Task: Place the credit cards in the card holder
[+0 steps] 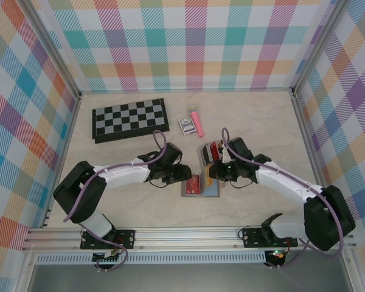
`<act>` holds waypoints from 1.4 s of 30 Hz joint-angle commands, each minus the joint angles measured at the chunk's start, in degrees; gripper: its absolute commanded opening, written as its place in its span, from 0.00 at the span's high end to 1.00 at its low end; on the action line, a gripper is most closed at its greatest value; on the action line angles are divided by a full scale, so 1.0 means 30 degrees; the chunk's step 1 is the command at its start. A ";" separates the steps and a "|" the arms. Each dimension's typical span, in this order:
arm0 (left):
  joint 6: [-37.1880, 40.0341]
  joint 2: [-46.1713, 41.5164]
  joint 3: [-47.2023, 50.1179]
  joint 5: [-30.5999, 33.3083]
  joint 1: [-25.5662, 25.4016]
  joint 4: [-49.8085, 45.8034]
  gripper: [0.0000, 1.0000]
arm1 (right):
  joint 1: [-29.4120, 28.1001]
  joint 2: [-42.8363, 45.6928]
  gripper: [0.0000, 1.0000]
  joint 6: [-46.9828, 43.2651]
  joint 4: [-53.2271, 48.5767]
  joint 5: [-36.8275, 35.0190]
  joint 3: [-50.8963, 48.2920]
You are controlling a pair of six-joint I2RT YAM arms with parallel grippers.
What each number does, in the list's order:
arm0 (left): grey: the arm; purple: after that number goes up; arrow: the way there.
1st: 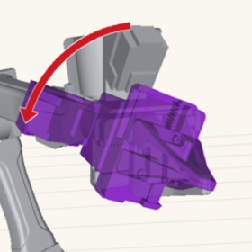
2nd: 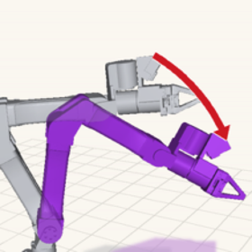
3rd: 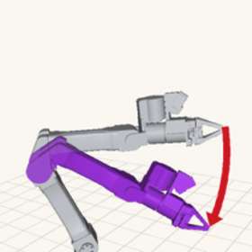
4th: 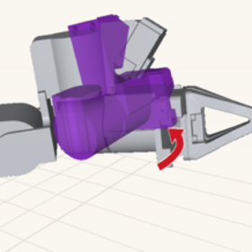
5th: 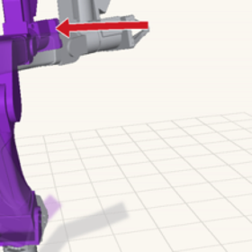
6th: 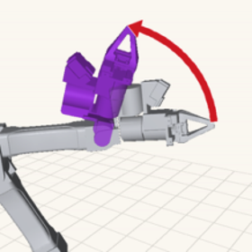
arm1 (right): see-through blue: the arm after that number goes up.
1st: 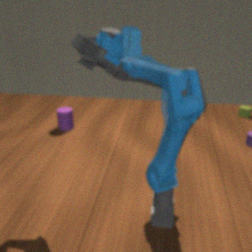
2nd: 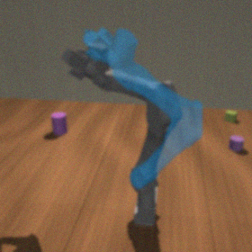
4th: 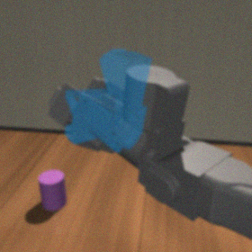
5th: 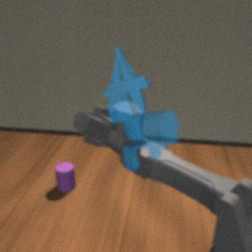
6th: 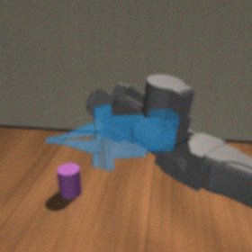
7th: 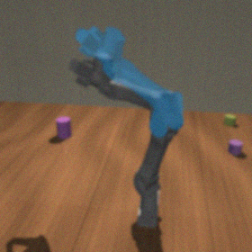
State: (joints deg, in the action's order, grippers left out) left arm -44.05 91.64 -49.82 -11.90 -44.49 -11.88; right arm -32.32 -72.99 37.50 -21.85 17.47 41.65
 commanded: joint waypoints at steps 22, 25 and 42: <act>0.0497 -0.0113 -0.0267 -0.0373 -0.0333 0.0181 0.46 | -0.0112 -0.0844 0.89 -0.0223 0.0044 0.0816 0.1037; 0.0550 -0.0106 -0.0346 -0.0295 -0.0340 0.0036 0.46 | -0.0127 -0.1224 0.89 -0.0173 0.0227 0.1108 0.1074; 0.0731 -0.0241 -0.0419 -0.0231 -0.0325 -0.0249 0.48 | -0.0141 -0.1045 0.89 -0.0149 -0.1923 -0.1676 0.1435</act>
State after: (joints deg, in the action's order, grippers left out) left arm -43.38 91.64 -49.84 -12.75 -44.51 -11.81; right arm -32.36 -76.95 37.28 -23.44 16.84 43.81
